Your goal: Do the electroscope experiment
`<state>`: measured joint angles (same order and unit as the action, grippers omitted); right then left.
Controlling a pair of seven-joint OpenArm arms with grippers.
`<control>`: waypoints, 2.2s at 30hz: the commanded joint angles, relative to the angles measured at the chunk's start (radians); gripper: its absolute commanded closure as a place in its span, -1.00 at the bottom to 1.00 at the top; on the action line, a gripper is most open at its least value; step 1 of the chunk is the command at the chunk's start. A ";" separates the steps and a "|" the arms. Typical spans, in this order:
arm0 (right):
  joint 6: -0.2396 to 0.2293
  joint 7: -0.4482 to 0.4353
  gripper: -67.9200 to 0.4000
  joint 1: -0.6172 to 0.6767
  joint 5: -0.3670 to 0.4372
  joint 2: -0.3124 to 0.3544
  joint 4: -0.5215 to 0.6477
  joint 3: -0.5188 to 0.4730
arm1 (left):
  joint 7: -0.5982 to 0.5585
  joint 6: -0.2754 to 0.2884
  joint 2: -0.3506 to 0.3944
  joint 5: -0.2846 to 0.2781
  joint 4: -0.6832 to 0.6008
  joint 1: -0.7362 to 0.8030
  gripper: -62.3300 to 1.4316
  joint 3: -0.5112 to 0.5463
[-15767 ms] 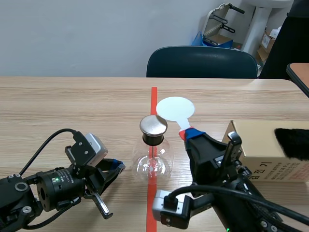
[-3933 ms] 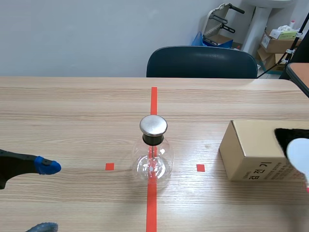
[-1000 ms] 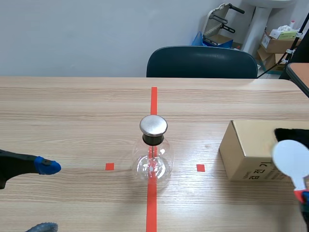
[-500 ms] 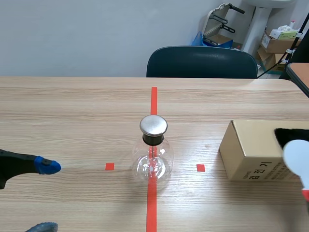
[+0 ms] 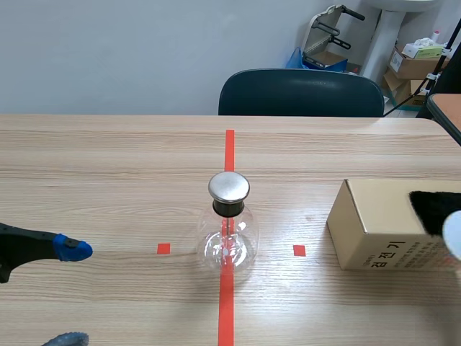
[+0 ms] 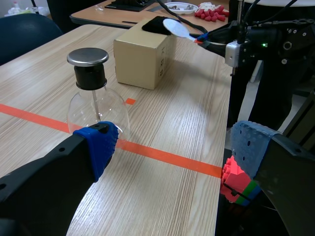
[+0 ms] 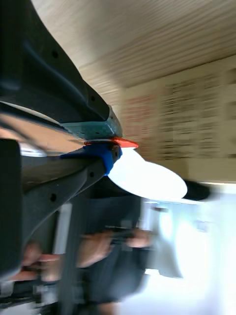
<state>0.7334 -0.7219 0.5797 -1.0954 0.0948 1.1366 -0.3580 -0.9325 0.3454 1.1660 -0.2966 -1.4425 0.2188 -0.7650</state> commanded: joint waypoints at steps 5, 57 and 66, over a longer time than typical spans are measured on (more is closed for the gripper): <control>0.050 0.067 0.97 0.005 0.003 0.013 0.005 -0.002 | -0.017 0.005 -0.005 -0.007 -0.019 -0.003 -0.60 0.008; 0.031 0.713 0.96 -0.092 -0.334 0.013 0.448 0.462 | 0.249 -0.127 -0.419 0.102 0.332 -0.301 0.76 -0.073; -0.028 0.858 0.96 -0.143 -0.365 0.032 0.409 0.642 | 0.250 -0.150 -0.505 0.107 0.471 -0.374 0.78 -0.136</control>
<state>0.6949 0.1295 0.4435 -1.4597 0.1112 1.5532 0.2897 -0.6651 0.1940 0.6662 -0.1833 -0.9543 -0.1467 -0.9070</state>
